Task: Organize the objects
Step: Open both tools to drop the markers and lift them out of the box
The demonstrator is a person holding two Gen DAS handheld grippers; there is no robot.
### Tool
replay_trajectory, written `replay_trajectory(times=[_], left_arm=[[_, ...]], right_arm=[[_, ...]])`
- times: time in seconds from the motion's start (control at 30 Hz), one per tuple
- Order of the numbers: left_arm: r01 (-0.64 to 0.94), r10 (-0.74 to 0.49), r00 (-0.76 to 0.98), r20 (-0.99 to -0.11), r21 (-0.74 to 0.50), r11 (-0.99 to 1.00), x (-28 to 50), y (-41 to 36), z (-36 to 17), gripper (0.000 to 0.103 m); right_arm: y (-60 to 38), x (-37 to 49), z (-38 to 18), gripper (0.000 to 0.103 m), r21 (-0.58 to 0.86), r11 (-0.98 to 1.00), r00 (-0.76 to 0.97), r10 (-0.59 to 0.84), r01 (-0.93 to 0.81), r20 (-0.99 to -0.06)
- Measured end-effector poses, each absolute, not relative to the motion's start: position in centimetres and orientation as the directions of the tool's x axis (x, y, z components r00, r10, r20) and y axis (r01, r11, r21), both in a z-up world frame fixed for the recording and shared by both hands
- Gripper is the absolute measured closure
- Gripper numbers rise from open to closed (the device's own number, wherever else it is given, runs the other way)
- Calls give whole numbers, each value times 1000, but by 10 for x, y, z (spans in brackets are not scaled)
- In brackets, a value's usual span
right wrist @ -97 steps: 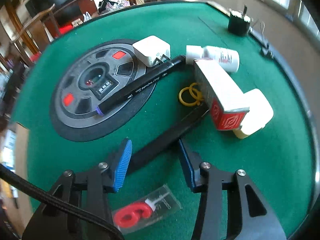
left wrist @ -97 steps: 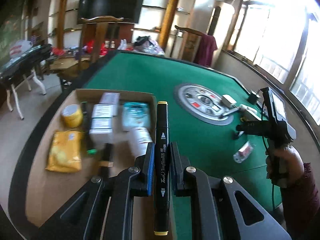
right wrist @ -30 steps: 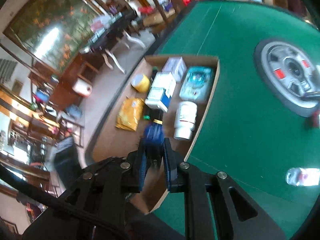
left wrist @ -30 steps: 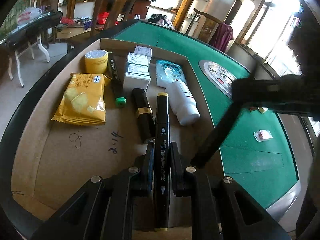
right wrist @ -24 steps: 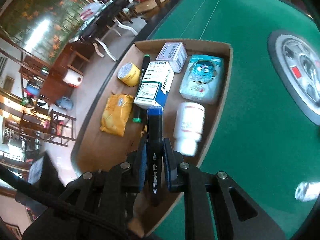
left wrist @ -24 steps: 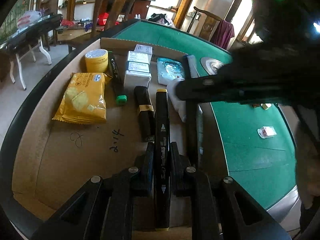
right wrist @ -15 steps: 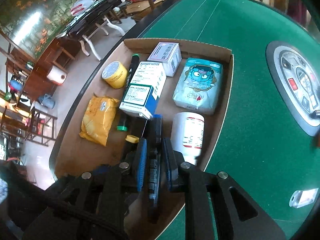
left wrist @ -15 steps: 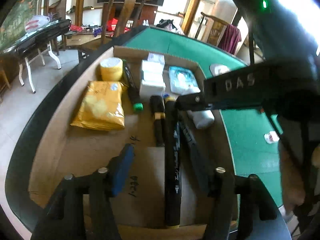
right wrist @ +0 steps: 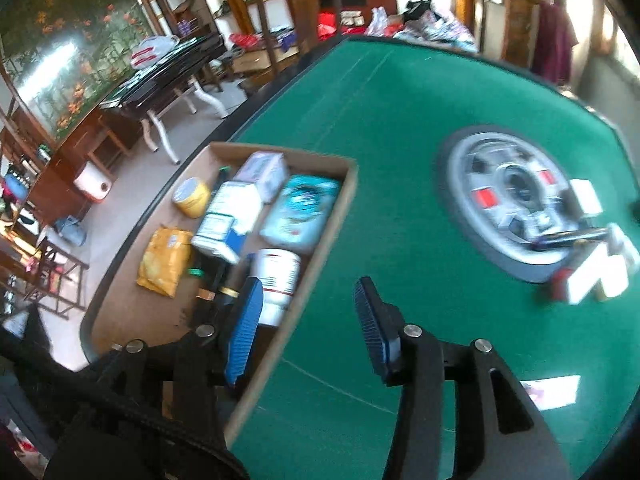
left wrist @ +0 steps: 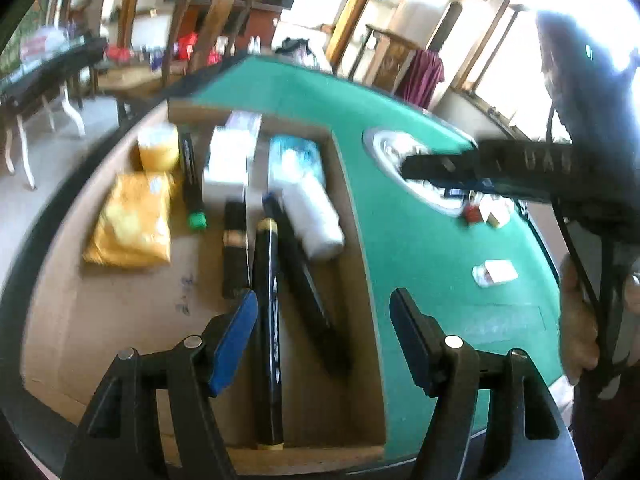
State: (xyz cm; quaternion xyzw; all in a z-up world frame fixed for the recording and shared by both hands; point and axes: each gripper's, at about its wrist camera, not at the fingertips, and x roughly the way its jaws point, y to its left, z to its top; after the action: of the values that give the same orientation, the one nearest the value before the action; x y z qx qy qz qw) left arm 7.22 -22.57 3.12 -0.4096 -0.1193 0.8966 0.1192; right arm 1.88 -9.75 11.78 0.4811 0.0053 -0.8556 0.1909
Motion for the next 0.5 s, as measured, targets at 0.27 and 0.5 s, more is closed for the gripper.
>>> replay_trajectory(times=[0.27, 0.5], left_arm=[[-45, 129, -870, -477, -184, -982, 92, -218, 95, 24], [-108, 176, -860, -478, -167, -980, 79, -186, 106, 1]], right_arm=[[-2, 48, 183, 6, 43, -964, -776, -238, 263, -584], [107, 26, 136, 5, 72, -997, -705, -46, -7, -708]])
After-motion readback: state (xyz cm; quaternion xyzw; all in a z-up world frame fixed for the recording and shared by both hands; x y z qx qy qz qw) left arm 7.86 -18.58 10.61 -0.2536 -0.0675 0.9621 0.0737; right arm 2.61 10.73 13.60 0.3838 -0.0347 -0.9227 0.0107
